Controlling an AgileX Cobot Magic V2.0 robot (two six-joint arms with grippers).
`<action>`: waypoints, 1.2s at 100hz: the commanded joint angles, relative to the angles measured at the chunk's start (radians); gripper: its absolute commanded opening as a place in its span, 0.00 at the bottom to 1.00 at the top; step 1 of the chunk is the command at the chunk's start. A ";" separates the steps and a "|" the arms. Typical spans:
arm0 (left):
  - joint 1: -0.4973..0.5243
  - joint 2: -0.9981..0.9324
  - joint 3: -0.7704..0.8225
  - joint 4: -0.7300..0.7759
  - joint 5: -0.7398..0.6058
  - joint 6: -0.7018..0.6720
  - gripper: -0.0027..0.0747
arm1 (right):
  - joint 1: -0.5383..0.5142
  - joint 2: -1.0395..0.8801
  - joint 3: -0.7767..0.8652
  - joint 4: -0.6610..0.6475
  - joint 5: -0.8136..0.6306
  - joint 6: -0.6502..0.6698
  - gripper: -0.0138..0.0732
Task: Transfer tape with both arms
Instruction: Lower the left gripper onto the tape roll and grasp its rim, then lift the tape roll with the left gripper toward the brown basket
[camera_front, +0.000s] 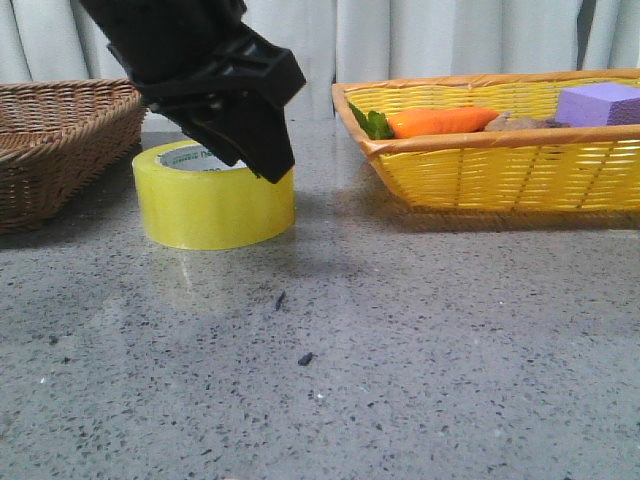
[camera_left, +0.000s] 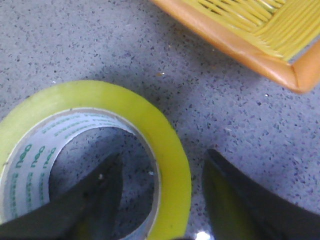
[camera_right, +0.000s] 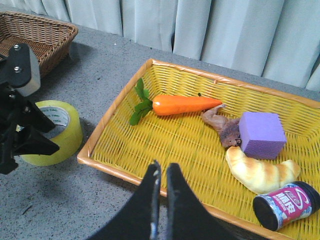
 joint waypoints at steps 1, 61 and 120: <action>-0.006 -0.018 -0.040 -0.016 -0.032 0.000 0.49 | -0.003 -0.006 -0.021 -0.047 -0.057 0.001 0.07; -0.006 0.000 -0.040 -0.014 -0.020 0.002 0.22 | -0.003 -0.006 -0.021 -0.049 -0.057 0.001 0.07; 0.001 -0.004 -0.398 0.115 0.231 0.002 0.18 | -0.003 -0.006 -0.021 -0.054 -0.048 0.001 0.07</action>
